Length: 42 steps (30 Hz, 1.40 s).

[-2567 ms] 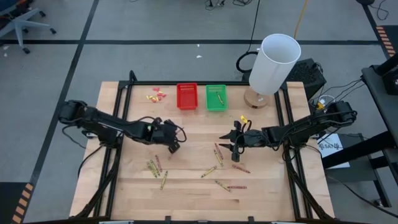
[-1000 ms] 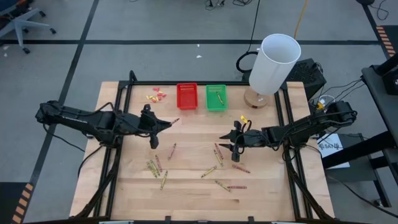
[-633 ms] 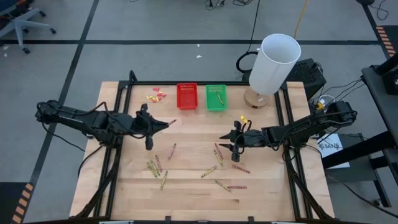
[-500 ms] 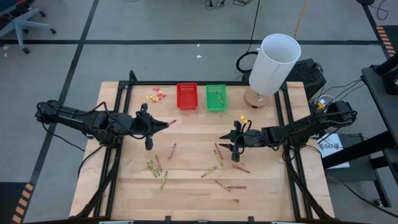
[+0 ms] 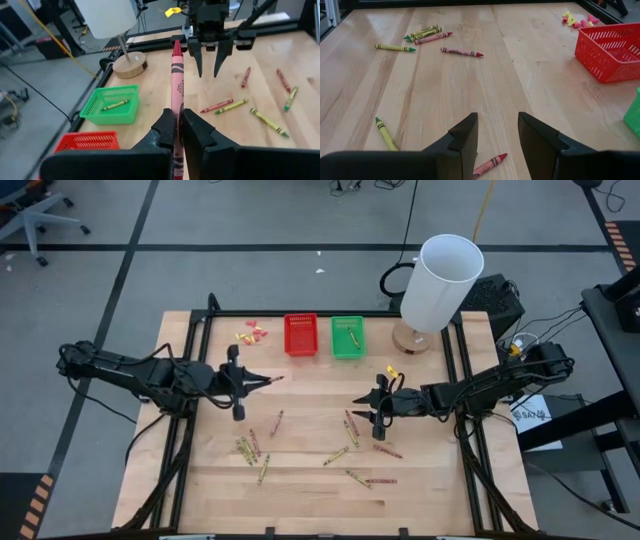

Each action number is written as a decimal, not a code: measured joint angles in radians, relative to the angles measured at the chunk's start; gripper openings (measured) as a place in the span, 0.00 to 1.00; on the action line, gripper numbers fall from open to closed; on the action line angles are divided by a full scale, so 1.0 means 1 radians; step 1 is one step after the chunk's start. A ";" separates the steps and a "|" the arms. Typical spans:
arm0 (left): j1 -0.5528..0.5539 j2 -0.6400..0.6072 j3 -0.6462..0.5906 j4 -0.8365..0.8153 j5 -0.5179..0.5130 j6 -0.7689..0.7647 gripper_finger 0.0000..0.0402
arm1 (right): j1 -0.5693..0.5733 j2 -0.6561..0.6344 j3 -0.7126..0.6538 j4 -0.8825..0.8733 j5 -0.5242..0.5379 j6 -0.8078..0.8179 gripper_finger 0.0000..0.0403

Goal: Sort crayons
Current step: Put the red crayon into the red bin

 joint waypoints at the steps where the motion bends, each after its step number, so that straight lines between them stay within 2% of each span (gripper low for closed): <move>1: 0.000 0.000 0.000 0.000 0.000 0.022 0.03 | 0.000 0.000 0.000 0.000 0.000 0.000 0.32; 10: 0.000 0.000 0.000 0.000 0.000 0.124 0.03 | 0.000 0.000 0.000 0.000 0.000 0.000 0.32; 29: 0.000 0.001 0.000 0.000 0.000 0.115 0.03 | 0.000 0.000 0.000 0.000 0.000 0.000 0.32; 32: 0.000 0.002 0.000 0.003 -0.005 0.070 0.03 | 0.000 0.000 0.000 0.000 0.000 -0.002 0.32; 38: 0.009 0.026 0.000 0.110 -0.059 0.020 0.03 | 0.000 0.000 0.000 0.000 0.000 -0.006 0.32; 42: 0.066 0.055 0.000 0.210 -0.075 0.012 0.03 | 0.000 0.000 0.000 0.000 -0.002 -0.005 0.32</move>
